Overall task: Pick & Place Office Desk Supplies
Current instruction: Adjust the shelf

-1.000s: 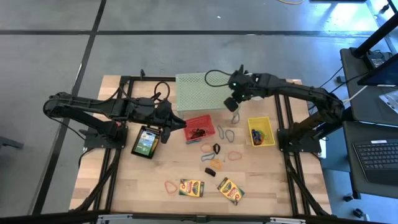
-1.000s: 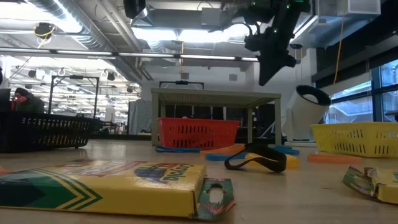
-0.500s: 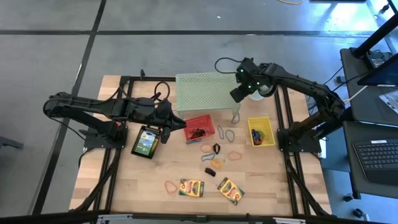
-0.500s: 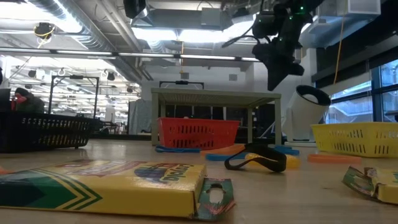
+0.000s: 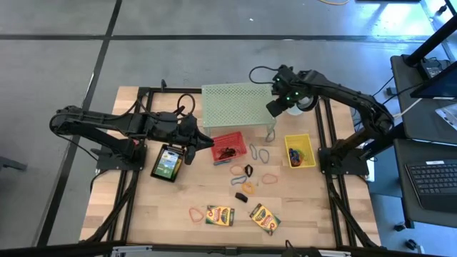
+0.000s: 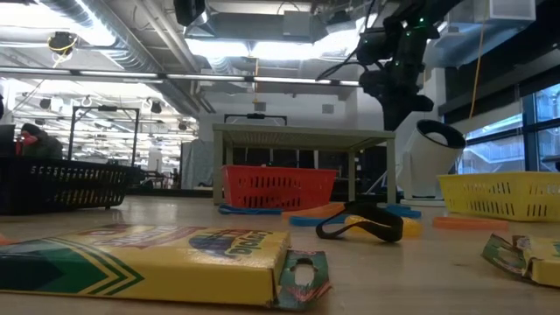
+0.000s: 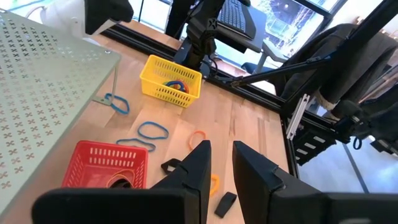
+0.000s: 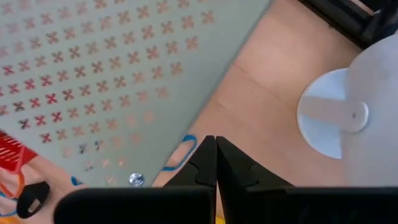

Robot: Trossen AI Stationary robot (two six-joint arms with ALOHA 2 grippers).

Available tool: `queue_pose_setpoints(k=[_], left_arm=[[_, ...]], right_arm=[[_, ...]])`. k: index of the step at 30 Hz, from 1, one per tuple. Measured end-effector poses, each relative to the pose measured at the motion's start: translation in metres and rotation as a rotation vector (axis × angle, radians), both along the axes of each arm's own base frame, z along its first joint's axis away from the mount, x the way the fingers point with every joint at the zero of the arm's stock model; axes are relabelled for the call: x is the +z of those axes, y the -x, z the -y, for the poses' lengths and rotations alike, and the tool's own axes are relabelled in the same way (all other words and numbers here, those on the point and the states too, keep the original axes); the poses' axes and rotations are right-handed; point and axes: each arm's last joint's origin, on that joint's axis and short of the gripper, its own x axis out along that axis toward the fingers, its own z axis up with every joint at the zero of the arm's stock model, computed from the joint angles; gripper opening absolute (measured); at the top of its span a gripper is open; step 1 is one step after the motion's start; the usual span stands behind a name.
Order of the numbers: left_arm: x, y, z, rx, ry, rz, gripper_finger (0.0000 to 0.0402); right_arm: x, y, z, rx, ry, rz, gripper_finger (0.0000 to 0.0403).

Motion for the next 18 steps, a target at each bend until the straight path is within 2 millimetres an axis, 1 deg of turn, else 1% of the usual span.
queue_pose_setpoints(k=[3, 6, 11, 18], left_arm=[[0.0, 0.0, 0.0, 0.002, 0.006, 0.0, 0.0061], [0.0, 0.0, 0.0, 0.001, 0.007, -0.001, 0.0061], [-0.0001, -0.0001, 0.0, 0.002, 0.009, -0.001, 0.0061], [0.0002, -0.0002, 0.0001, 0.002, 0.01, 0.002, 0.0061]], right_arm=[[0.0003, -0.0004, 0.0024, -0.009, 0.027, 0.003, 0.0], [0.0, 0.0027, 0.0055, -0.012, 0.007, 0.009, 0.0], [-0.0013, 0.0024, 0.0066, -0.013, 0.005, 0.005, 0.0], [-0.0095, -0.0024, 0.0084, -0.004, -0.019, -0.014, 0.0]])
